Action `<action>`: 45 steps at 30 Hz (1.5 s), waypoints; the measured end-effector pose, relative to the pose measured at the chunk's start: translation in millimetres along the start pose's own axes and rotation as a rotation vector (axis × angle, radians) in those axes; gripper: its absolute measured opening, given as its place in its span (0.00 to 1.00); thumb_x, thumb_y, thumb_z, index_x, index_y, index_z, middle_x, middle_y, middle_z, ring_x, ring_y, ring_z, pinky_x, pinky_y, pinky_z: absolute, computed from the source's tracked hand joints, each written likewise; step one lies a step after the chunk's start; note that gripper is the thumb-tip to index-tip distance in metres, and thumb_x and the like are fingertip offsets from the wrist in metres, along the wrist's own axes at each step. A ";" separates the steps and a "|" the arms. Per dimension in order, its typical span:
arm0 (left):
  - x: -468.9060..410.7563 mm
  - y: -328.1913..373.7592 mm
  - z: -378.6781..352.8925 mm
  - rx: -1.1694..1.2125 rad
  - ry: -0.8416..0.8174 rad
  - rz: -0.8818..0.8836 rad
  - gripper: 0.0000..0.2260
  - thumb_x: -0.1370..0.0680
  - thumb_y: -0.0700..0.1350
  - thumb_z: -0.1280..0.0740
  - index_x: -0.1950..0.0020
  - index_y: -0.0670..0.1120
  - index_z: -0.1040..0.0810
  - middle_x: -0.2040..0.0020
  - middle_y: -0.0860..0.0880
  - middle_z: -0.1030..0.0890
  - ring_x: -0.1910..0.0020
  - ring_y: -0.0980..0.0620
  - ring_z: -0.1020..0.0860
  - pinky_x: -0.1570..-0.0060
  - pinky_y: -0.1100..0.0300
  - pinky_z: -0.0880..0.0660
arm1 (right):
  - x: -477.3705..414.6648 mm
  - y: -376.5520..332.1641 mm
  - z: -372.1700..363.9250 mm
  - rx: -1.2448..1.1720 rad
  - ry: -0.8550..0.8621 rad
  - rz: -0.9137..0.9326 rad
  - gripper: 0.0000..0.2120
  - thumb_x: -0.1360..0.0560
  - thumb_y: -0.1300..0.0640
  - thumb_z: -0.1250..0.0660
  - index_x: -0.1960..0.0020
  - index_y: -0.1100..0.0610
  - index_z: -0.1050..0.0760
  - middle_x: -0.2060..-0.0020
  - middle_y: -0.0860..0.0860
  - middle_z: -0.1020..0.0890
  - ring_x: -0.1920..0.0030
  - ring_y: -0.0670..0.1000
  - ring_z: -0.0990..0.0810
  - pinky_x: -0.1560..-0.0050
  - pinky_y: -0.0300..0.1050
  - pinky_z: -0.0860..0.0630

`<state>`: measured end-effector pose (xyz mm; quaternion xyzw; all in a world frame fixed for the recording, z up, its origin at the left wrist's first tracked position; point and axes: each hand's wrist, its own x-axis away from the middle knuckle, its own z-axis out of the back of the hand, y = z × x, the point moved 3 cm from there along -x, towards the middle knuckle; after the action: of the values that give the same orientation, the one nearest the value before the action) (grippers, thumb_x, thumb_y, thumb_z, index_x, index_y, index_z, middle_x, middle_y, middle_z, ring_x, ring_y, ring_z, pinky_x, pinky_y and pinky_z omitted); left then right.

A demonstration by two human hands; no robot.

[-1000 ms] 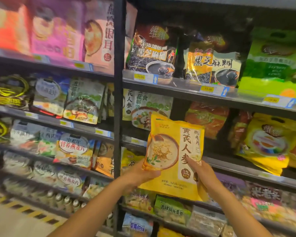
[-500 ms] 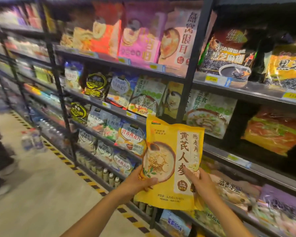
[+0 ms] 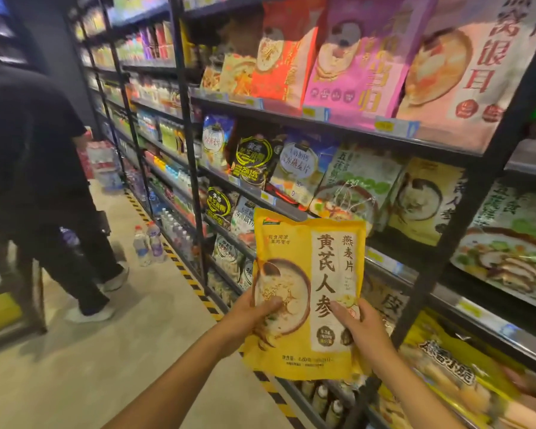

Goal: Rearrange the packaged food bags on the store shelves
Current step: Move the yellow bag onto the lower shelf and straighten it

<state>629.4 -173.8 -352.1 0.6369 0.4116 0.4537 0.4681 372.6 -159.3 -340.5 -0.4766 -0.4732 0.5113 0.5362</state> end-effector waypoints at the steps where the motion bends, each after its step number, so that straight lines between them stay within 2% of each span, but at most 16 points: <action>1: -12.2 4.9 9.7 0.016 0.026 -0.003 0.27 0.26 0.51 0.24 0.28 0.50 0.26 0.38 0.48 0.15 0.38 0.46 0.17 0.34 0.44 0.23 | -15.1 0.4 -6.3 -0.003 -0.016 0.001 0.14 0.25 0.51 0.26 0.40 0.52 0.20 0.49 0.46 0.11 0.50 0.47 0.13 0.57 0.38 0.18; 5: -63.1 25.1 41.9 0.015 0.090 -0.017 0.34 0.30 0.56 0.21 0.27 0.50 0.27 0.37 0.47 0.15 0.38 0.45 0.17 0.32 0.42 0.24 | -74.1 4.0 -24.6 -0.008 -0.049 0.008 0.12 0.24 0.54 0.26 0.41 0.53 0.19 0.48 0.49 0.11 0.49 0.50 0.12 0.50 0.48 0.16; 9: -110.0 42.8 58.5 -0.006 0.118 -0.029 0.31 0.30 0.55 0.22 0.29 0.50 0.26 0.39 0.46 0.14 0.40 0.44 0.16 0.34 0.41 0.23 | -122.5 3.1 -33.5 -0.014 -0.060 0.007 0.14 0.25 0.51 0.25 0.41 0.51 0.19 0.48 0.45 0.11 0.48 0.48 0.13 0.47 0.52 0.17; 12: -139.4 51.8 64.4 -0.016 0.123 -0.049 0.29 0.29 0.52 0.23 0.30 0.50 0.25 0.40 0.45 0.14 0.41 0.43 0.16 0.35 0.41 0.22 | -150.8 3.1 -35.1 -0.032 -0.039 0.014 0.14 0.26 0.52 0.24 0.41 0.53 0.19 0.48 0.48 0.11 0.48 0.51 0.12 0.45 0.54 0.16; 16: -178.0 61.6 66.7 -0.059 0.105 -0.094 0.35 0.33 0.61 0.19 0.29 0.55 0.25 0.38 0.49 0.15 0.39 0.45 0.17 0.34 0.40 0.23 | -174.7 -1.4 -32.0 -0.077 -0.001 0.004 0.13 0.24 0.56 0.25 0.39 0.53 0.19 0.47 0.48 0.11 0.46 0.52 0.13 0.46 0.52 0.16; 19: -209.4 67.4 63.2 -0.087 0.071 -0.107 0.32 0.31 0.60 0.21 0.29 0.57 0.25 0.38 0.51 0.15 0.39 0.47 0.17 0.34 0.41 0.23 | -187.8 -6.6 -25.2 -0.105 0.036 -0.008 0.15 0.23 0.55 0.26 0.38 0.52 0.20 0.46 0.48 0.12 0.45 0.52 0.13 0.43 0.56 0.17; 23: -247.4 82.9 49.2 -0.179 -0.012 -0.134 0.18 0.25 0.57 0.25 0.38 0.69 0.25 0.37 0.58 0.18 0.38 0.53 0.19 0.35 0.48 0.23 | -200.1 -9.3 -12.6 -0.092 0.149 -0.027 0.18 0.24 0.50 0.25 0.36 0.49 0.21 0.44 0.45 0.13 0.43 0.49 0.14 0.41 0.56 0.17; 28: -292.9 107.0 31.1 -0.201 -0.164 -0.142 0.12 0.21 0.47 0.28 0.40 0.61 0.23 0.48 0.61 0.14 0.46 0.58 0.16 0.53 0.65 0.20 | -207.4 -18.2 -6.4 -0.096 0.318 -0.030 0.17 0.22 0.52 0.27 0.35 0.50 0.22 0.43 0.46 0.13 0.44 0.49 0.13 0.42 0.54 0.16; 30: -310.2 114.0 23.3 -0.190 -0.241 -0.135 0.15 0.22 0.50 0.26 0.36 0.58 0.22 0.46 0.59 0.13 0.46 0.56 0.15 0.50 0.60 0.18 | -207.7 -20.2 -4.1 -0.096 0.395 -0.024 0.17 0.22 0.52 0.27 0.34 0.50 0.22 0.42 0.46 0.13 0.43 0.49 0.14 0.42 0.54 0.16; 33: -332.2 122.6 9.8 -0.210 -0.330 -0.138 0.29 0.30 0.62 0.22 0.31 0.59 0.23 0.38 0.55 0.15 0.39 0.50 0.17 0.36 0.43 0.21 | -202.2 -26.5 0.8 -0.077 0.505 -0.001 0.21 0.22 0.50 0.27 0.31 0.50 0.23 0.40 0.46 0.14 0.41 0.49 0.14 0.42 0.52 0.16; 34: -337.9 125.1 3.2 -0.216 -0.361 -0.137 0.28 0.30 0.62 0.22 0.32 0.59 0.23 0.38 0.54 0.15 0.39 0.49 0.17 0.36 0.42 0.22 | -199.1 -28.5 2.7 -0.071 0.543 0.005 0.22 0.23 0.49 0.27 0.30 0.51 0.24 0.40 0.46 0.14 0.41 0.49 0.15 0.41 0.53 0.17; 37: -344.7 133.2 -22.9 -0.215 -0.437 -0.161 0.16 0.23 0.51 0.25 0.36 0.56 0.21 0.40 0.53 0.15 0.40 0.50 0.17 0.36 0.46 0.22 | -187.2 -37.3 9.7 -0.016 0.677 0.015 0.22 0.24 0.46 0.27 0.32 0.49 0.24 0.40 0.46 0.14 0.41 0.47 0.15 0.41 0.53 0.18; 40: -348.6 138.6 -49.1 -0.170 -0.506 -0.152 0.15 0.22 0.50 0.26 0.35 0.55 0.20 0.40 0.53 0.15 0.39 0.50 0.18 0.36 0.46 0.22 | -173.5 -46.2 19.6 0.164 0.832 -0.012 0.18 0.22 0.44 0.29 0.35 0.47 0.27 0.41 0.44 0.16 0.49 0.39 0.15 0.51 0.40 0.18; 42: -350.4 142.9 -64.0 -0.128 -0.529 -0.142 0.18 0.22 0.52 0.25 0.33 0.54 0.21 0.39 0.53 0.15 0.39 0.50 0.18 0.36 0.45 0.22 | -163.7 -50.1 24.0 0.277 0.909 -0.041 0.25 0.21 0.43 0.30 0.29 0.48 0.33 0.39 0.41 0.20 0.49 0.37 0.18 0.57 0.32 0.21; 44: -352.8 149.0 -77.6 -0.111 -0.526 -0.149 0.24 0.25 0.55 0.23 0.31 0.54 0.22 0.37 0.53 0.16 0.38 0.49 0.18 0.35 0.43 0.23 | -154.0 -49.9 26.1 0.406 0.973 -0.053 0.35 0.23 0.40 0.30 0.21 0.50 0.38 0.31 0.43 0.26 0.37 0.43 0.22 0.47 0.33 0.23; 45: -354.9 152.6 -84.8 -0.097 -0.531 -0.158 0.25 0.26 0.57 0.23 0.30 0.54 0.23 0.36 0.53 0.17 0.37 0.49 0.19 0.35 0.43 0.23 | -150.4 -48.9 26.6 0.474 0.992 -0.044 0.38 0.23 0.39 0.30 0.20 0.49 0.40 0.28 0.44 0.30 0.31 0.45 0.27 0.39 0.39 0.25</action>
<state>474.3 -525.8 -259.8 0.6763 0.3008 0.2523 0.6233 346.5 -310.0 -292.3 -0.5167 -0.0454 0.3066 0.7981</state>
